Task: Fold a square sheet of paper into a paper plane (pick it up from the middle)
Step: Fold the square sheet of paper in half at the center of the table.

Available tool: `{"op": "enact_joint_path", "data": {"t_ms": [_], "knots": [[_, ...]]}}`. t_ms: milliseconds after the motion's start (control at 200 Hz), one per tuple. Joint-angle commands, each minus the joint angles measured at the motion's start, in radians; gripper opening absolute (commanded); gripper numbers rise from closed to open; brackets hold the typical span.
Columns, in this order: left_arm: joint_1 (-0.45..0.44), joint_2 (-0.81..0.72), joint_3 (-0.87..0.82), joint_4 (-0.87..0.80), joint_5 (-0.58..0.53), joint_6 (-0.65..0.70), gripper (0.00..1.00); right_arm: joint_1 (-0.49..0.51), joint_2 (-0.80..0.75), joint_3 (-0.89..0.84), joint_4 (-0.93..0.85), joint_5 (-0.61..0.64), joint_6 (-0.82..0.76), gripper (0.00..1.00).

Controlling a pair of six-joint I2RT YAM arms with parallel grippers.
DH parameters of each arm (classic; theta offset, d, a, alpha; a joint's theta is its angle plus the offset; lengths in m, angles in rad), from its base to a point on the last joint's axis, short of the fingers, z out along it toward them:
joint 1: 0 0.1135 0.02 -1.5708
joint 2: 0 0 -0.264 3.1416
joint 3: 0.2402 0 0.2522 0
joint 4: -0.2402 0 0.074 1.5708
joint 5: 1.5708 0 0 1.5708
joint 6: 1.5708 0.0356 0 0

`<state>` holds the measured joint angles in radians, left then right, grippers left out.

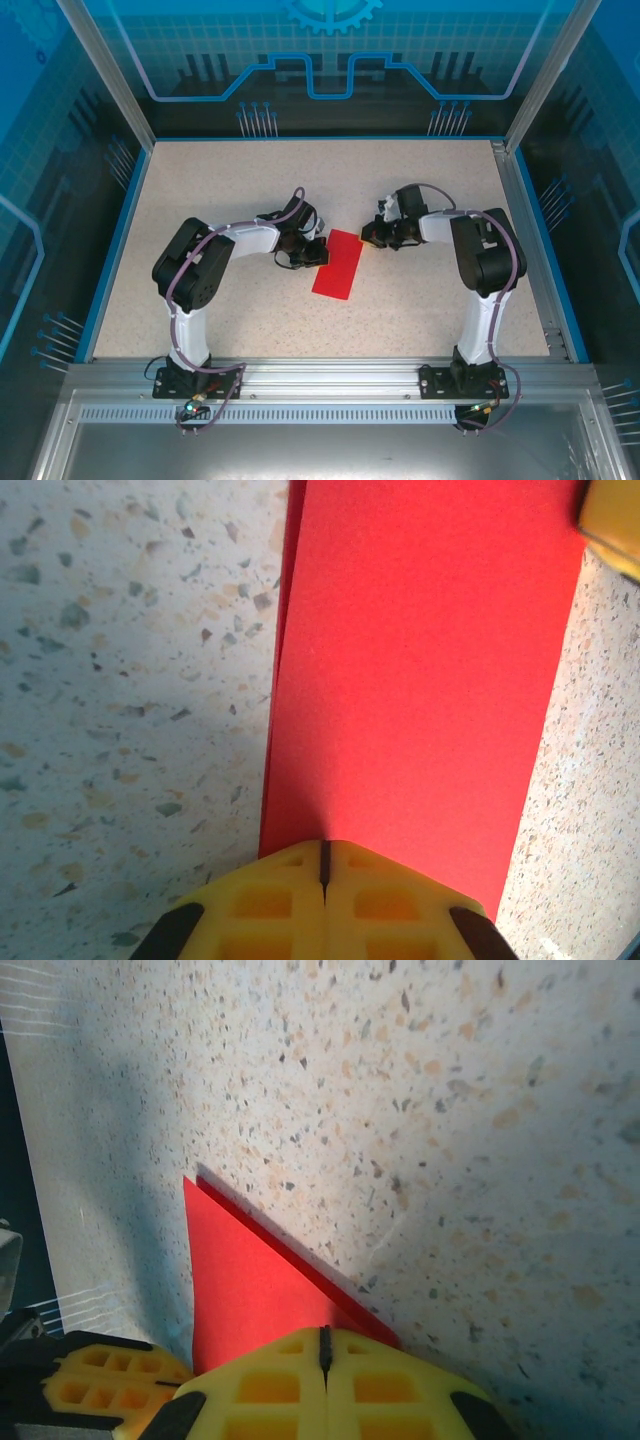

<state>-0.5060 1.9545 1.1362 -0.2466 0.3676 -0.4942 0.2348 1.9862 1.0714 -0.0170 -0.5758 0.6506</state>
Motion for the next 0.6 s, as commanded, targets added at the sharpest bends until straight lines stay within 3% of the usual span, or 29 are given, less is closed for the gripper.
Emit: {"op": "enact_joint_path", "data": {"t_ms": [0, 300, 425, 595], "knots": [[-0.014, 0.060, -0.057, -0.126, -0.045, 0.020, 0.00, -0.015, -0.021, 0.042, -0.058, -0.004, 0.005, 0.04], [-0.015, 0.057, -0.059, -0.124, -0.042, 0.019, 0.00, -0.012, 0.066, 0.082, -0.121, 0.050, 0.029, 0.04], [-0.015, 0.055, -0.064, -0.124, -0.045, 0.019, 0.00, -0.018, 0.137, 0.132, -0.237, 0.057, 0.046, 0.02], [-0.015, 0.052, -0.069, -0.122, -0.047, 0.017, 0.00, -0.013, 0.101, 0.095, -0.198, 0.069, 0.044, 0.04]]}}
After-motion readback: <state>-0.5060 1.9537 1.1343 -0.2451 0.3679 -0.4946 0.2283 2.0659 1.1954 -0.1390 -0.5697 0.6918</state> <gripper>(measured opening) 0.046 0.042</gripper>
